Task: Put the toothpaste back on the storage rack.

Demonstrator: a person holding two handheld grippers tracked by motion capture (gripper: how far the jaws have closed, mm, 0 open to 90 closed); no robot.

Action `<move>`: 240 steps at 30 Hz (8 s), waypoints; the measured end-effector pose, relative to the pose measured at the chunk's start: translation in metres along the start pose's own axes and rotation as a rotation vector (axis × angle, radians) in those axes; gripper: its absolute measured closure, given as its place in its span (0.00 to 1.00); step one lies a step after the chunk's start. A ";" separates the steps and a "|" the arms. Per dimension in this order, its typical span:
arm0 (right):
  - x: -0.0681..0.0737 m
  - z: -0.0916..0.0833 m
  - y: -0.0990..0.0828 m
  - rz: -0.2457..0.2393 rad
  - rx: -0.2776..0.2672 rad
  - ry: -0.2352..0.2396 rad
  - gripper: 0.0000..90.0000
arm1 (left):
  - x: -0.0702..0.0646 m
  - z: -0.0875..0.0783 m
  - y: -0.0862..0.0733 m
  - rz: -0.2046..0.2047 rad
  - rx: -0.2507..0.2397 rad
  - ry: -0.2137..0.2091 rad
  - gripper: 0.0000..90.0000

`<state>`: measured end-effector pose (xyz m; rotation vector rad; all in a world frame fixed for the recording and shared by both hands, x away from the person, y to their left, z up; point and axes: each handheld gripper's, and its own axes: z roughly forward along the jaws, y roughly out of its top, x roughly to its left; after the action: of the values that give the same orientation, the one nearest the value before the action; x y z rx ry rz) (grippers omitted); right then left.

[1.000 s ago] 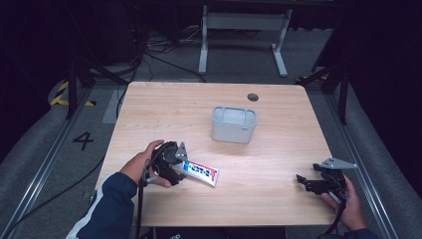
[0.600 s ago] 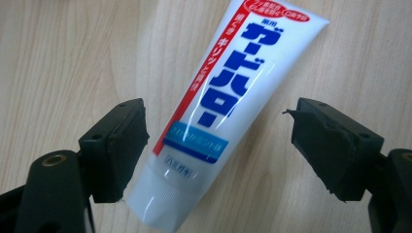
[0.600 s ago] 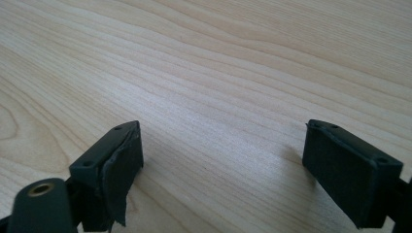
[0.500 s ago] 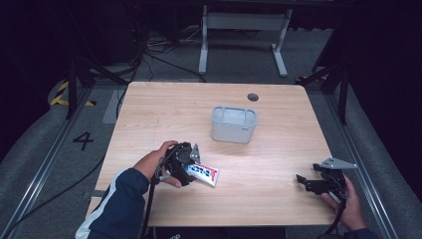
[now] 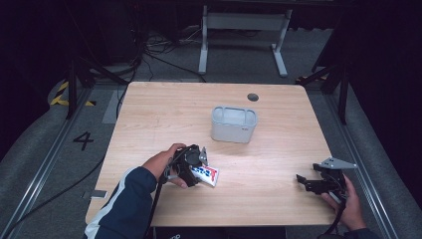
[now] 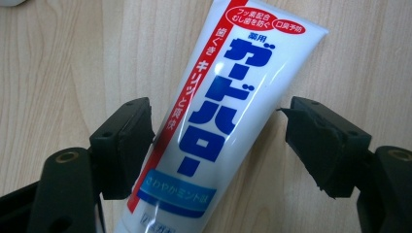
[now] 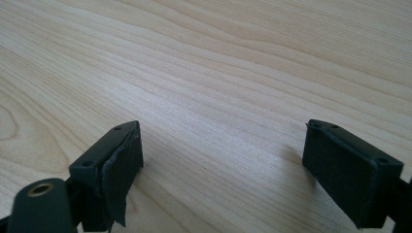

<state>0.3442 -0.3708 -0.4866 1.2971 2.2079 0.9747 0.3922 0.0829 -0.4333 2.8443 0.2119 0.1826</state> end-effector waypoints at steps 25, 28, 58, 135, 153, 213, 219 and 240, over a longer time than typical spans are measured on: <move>0.000 0.000 0.000 -0.005 -0.002 -0.002 0.17 | 0.002 0.021 0.028 0.074 0.068 -0.083 0.31; 0.000 0.000 0.000 -0.002 -0.002 -0.001 0.17 | 0.003 0.020 0.029 0.082 0.086 -0.091 0.32; 0.000 0.001 0.000 -0.006 -0.003 0.002 0.17 | 0.002 0.022 0.039 0.115 0.120 -0.151 0.43; 0.000 0.000 0.000 -0.006 -0.001 0.000 0.17 | -0.005 -0.057 -0.040 -0.193 -0.510 0.140 0.72; 0.000 0.000 0.000 -0.006 -0.001 0.000 0.17 | 0.006 -0.069 -0.020 -0.236 -0.607 0.151 0.73; 0.000 0.000 0.000 -0.006 0.000 0.001 0.17 | 0.048 -0.105 0.047 -0.288 -0.891 0.207 0.73; 0.000 0.000 0.000 -0.006 0.000 0.001 0.17 | 0.055 -0.106 0.054 -0.287 -0.925 0.215 0.73; 0.000 0.000 0.000 -0.007 -0.001 0.001 0.17 | 0.076 -0.092 0.075 -0.310 -0.952 0.227 0.73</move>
<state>0.3439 -0.3710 -0.4867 1.2884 2.2110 0.9738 0.4627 0.0488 -0.3159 1.8195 0.4612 0.4090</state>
